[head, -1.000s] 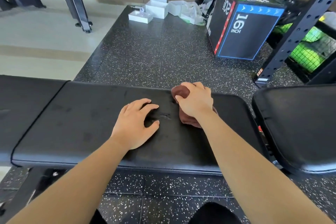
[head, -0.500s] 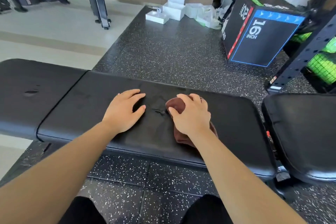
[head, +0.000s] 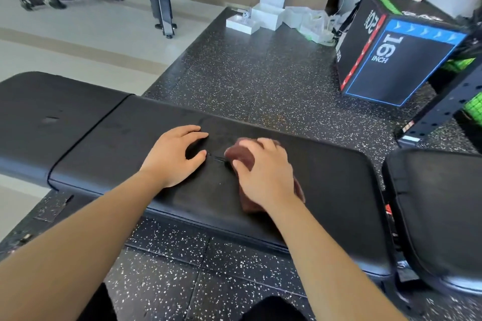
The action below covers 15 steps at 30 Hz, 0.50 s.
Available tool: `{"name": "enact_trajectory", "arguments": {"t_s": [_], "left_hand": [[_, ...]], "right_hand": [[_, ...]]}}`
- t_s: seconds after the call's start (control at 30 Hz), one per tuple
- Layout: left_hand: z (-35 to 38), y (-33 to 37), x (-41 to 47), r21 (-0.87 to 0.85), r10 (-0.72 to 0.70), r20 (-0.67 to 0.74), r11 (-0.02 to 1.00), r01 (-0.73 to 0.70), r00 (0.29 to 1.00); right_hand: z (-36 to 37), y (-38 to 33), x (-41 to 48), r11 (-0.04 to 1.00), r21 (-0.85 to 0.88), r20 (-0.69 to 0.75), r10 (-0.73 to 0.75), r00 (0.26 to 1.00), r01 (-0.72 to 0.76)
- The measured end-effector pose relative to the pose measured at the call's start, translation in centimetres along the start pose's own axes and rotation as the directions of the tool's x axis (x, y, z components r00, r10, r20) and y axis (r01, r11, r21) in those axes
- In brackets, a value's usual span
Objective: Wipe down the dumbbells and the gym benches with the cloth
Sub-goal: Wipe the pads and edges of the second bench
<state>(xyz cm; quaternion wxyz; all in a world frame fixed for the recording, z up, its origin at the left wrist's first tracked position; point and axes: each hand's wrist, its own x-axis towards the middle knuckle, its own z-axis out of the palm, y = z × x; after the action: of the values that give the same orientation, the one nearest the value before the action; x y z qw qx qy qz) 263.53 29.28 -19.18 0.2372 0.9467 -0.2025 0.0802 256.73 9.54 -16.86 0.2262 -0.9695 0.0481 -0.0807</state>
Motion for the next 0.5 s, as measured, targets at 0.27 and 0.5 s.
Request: {"name": "enact_trajectory", "arguments": {"t_s": [0.27, 0.5], "left_hand": [[0.3, -0.3, 0.0, -0.018, 0.014, -0.018, 1.0, -0.014, 1.0], [-0.3, -0.6, 0.1, -0.103, 0.027, 0.061, 0.995, -0.02, 0.998]], "right_hand": [[0.8, -0.1, 2.8, 0.993, 0.022, 0.002, 0.112, 0.994, -0.112], [0.8, -1.8, 5.4, 0.982, -0.022, 0.024, 0.187, 0.982, -0.186]]}}
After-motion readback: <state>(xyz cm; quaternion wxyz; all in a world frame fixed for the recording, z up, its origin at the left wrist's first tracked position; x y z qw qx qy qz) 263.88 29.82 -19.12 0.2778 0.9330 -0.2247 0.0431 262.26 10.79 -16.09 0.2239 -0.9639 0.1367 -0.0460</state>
